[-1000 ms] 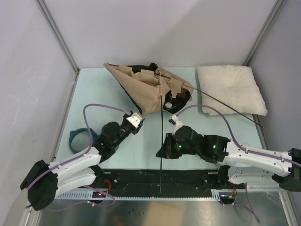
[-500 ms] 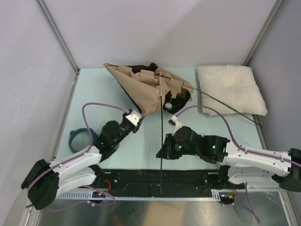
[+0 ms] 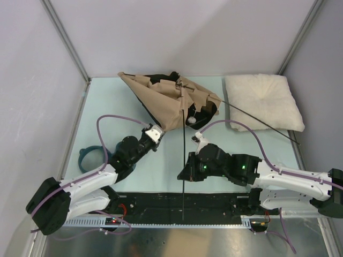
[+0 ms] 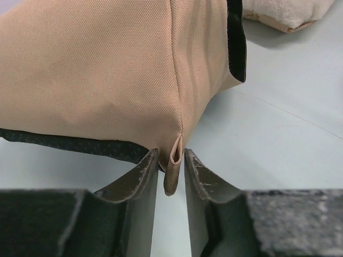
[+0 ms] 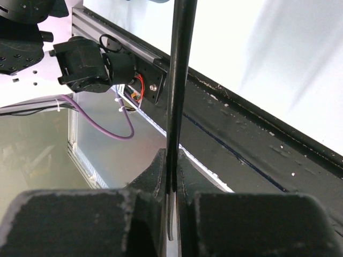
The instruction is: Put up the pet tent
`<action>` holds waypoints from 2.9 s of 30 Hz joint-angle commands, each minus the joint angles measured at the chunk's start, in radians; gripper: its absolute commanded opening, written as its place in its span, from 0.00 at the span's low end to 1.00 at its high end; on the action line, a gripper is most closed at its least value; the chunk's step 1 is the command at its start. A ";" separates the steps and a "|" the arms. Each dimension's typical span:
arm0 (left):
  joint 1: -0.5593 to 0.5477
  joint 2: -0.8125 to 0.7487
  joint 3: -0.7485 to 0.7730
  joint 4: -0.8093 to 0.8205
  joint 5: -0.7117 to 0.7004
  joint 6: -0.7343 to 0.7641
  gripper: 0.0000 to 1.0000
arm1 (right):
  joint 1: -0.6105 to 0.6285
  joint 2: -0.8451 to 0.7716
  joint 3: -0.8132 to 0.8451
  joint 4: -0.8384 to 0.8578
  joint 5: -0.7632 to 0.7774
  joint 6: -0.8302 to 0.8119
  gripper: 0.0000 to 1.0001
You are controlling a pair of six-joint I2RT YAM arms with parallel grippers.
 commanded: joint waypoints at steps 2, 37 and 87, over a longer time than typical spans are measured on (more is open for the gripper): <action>0.004 -0.007 0.043 0.044 0.004 -0.004 0.19 | -0.026 -0.012 -0.003 0.058 0.067 0.006 0.00; -0.049 -0.208 -0.033 -0.027 -0.052 -0.060 0.21 | -0.061 -0.085 -0.003 0.366 0.100 0.011 0.00; -0.050 0.021 -0.088 0.368 0.021 -0.230 0.44 | 0.022 -0.040 -0.055 0.470 0.147 0.164 0.00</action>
